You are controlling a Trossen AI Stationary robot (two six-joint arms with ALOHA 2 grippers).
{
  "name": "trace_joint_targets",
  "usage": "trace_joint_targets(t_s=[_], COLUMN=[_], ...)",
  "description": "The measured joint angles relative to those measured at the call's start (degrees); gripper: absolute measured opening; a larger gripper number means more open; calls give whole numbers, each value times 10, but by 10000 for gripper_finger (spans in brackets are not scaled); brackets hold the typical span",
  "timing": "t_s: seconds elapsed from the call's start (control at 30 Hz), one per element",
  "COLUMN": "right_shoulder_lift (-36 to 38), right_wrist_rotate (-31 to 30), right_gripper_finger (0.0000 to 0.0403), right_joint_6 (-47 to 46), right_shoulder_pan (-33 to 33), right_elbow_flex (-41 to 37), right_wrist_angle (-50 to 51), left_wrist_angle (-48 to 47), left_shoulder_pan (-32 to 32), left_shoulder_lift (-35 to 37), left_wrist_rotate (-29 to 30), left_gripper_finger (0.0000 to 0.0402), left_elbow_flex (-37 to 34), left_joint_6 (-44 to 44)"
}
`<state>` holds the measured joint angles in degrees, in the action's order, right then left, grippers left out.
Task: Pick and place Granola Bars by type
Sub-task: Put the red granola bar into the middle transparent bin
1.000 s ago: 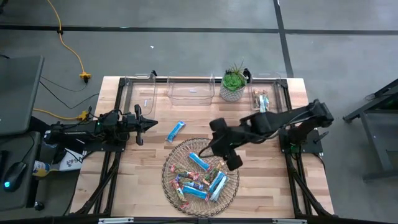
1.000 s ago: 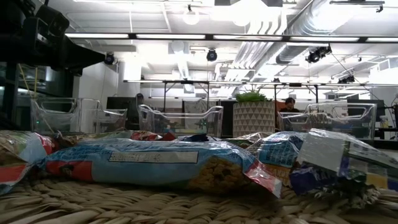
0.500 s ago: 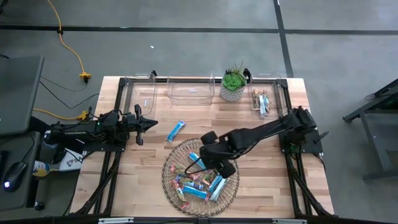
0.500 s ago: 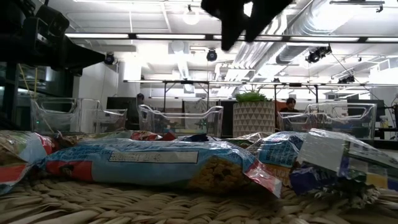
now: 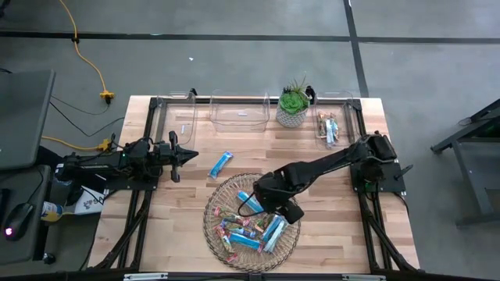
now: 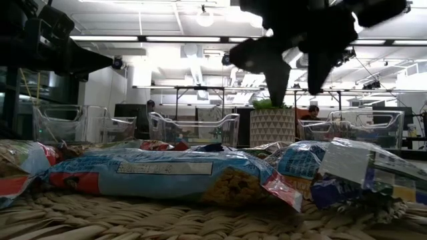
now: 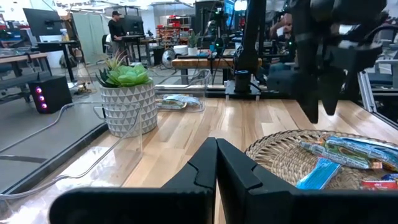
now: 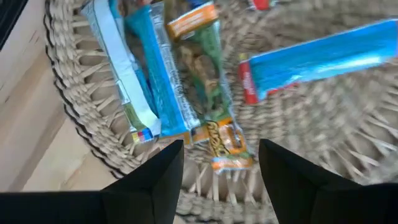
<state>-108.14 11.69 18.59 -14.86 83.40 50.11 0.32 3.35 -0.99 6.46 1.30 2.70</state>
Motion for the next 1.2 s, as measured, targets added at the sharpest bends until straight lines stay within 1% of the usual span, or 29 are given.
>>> trace_joint_targets(t_s=[0.1,0.33,0.5,0.77,1.0,1.1,1.17,1.2], right_shoulder_lift=[3,4,4,4,4,4,4,4], right_wrist_rotate=[-8,-64,-71,-89,-92,-98,-107,-122], right_gripper_finger=[192,192,192,192,192,192,192,192], right_joint_6=[10,31,31,29,25,-7,-55,-87], right_shoulder_pan=[-5,-17,-23,-32,-34,-34,-34,-34], right_elbow_flex=[-33,-83,-105,-112,-112,-112,-112,-112], right_wrist_angle=[-39,-119,-157,-211,-228,-252,-280,-293], left_wrist_angle=[0,0,0,0,0,0,0,0], left_shoulder_pan=[0,0,0,0,0,0,0,0], left_shoulder_lift=[0,0,0,0,0,0,0,0], left_wrist_rotate=[0,0,0,0,0,0,0,0], left_gripper_finger=[3,3,3,3,3,3,3,3], left_elbow_flex=[0,0,0,0,0,0,0,0], left_joint_6=[0,0,0,0,0,0,0,0])
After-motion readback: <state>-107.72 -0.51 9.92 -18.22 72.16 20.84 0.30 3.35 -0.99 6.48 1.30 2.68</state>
